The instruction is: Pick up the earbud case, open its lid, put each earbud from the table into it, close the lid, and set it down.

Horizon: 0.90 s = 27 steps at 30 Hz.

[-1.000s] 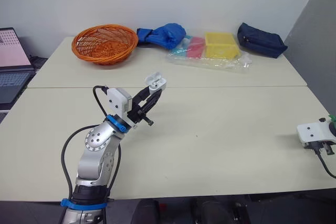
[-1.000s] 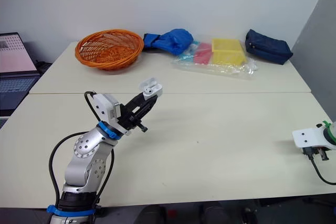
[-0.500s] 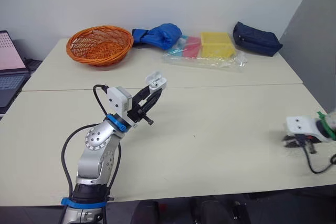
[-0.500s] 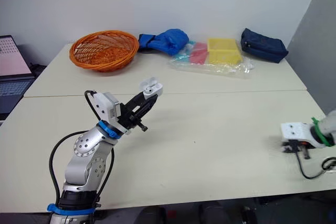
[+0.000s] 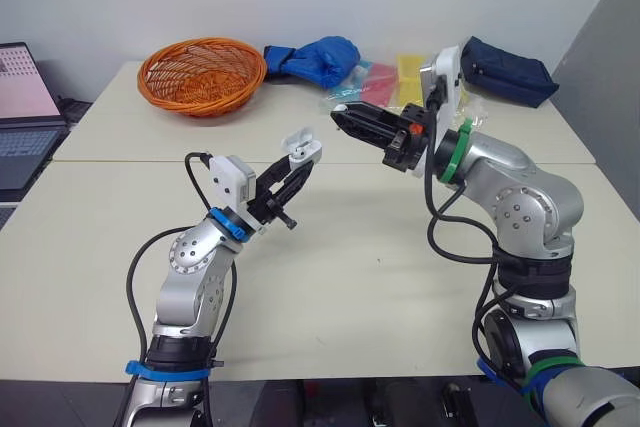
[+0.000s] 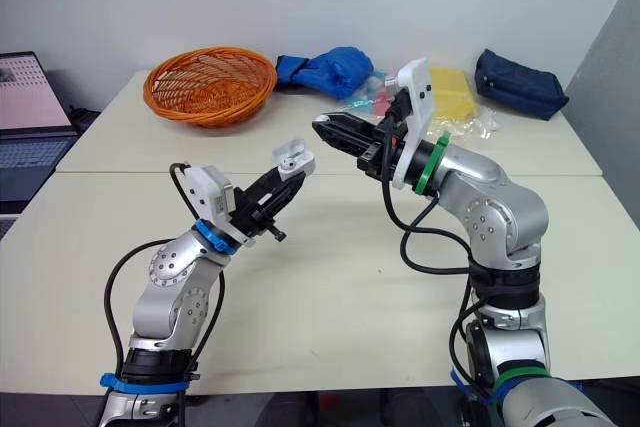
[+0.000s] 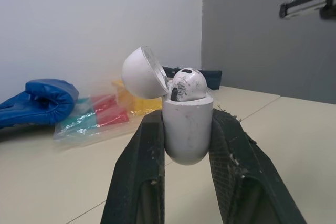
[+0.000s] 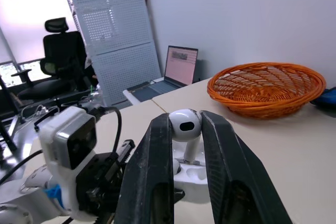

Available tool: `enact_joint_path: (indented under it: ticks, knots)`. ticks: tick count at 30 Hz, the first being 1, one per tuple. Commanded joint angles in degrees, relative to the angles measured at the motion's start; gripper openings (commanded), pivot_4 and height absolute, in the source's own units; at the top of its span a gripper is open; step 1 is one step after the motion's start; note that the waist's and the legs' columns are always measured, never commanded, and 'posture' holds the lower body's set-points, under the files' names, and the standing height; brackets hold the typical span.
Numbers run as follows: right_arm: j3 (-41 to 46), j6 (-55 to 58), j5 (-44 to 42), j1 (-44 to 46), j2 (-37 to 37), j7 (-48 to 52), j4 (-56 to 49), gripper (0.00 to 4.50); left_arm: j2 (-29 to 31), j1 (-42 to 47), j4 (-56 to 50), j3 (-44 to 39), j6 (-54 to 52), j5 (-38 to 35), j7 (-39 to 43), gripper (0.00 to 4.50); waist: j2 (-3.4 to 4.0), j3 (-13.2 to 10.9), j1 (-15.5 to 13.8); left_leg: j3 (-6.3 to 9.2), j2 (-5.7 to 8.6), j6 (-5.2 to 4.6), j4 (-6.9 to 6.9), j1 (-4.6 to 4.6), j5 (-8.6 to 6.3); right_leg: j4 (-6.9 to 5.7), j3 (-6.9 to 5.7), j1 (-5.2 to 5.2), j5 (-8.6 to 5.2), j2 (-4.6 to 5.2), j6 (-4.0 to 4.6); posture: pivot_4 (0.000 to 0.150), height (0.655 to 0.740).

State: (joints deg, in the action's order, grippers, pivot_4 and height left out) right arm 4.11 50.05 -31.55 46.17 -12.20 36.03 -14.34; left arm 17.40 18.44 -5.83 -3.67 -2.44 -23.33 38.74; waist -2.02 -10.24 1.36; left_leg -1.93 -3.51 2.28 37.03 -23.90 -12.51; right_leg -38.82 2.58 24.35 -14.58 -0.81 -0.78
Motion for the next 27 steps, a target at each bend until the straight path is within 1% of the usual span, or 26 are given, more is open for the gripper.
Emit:
enact_joint_path:
  ticks: [1, 8, 16, 27]
  knots:
    - [-2.3, -4.9, 2.4, 1.0, 1.5, -2.8, 0.1, 0.41, 0.1, 1.7, -1.0, 0.2, 0.1, -1.0, 1.0, 0.78, 0.00, 0.0, 0.2, 0.00, 0.04, -0.01, 0.00, 0.01, 0.00, 0.01, 0.00, 0.00, 0.00, 0.00, 0.00, 0.150, 0.7400]
    - [-6.9, -9.8, 5.0, -0.8, 2.6, -3.8, 1.7, 0.41, -0.6, 2.7, -1.6, 0.9, -0.7, -1.2, 1.1, 0.78, 0.00, 0.0, 0.3, 0.19, -0.06, -0.02, -0.05, 0.08, 0.00, -0.08, -0.11, 0.00, -0.13, -0.33, -0.12, 0.150, 0.7400]
    - [-10.2, -13.4, 8.0, -2.3, 1.8, -3.3, 4.0, 0.41, -0.8, 2.6, -2.6, 1.3, -1.5, -1.6, 1.1, 0.78, 0.00, 0.0, 0.4, 0.15, -0.06, -0.02, -0.03, 0.09, 0.01, -0.08, -0.11, -0.01, -0.12, -0.36, -0.10, 0.150, 0.7400]
    - [-11.2, -17.7, 11.3, -2.2, 0.5, -2.3, 7.5, 0.41, -1.2, 2.0, -4.3, 1.4, -2.8, -2.7, 1.3, 0.78, 0.00, 0.0, 0.4, 0.17, -0.07, -0.03, -0.04, 0.09, 0.01, -0.07, -0.12, -0.01, -0.12, -0.37, -0.10, 0.150, 0.7400]
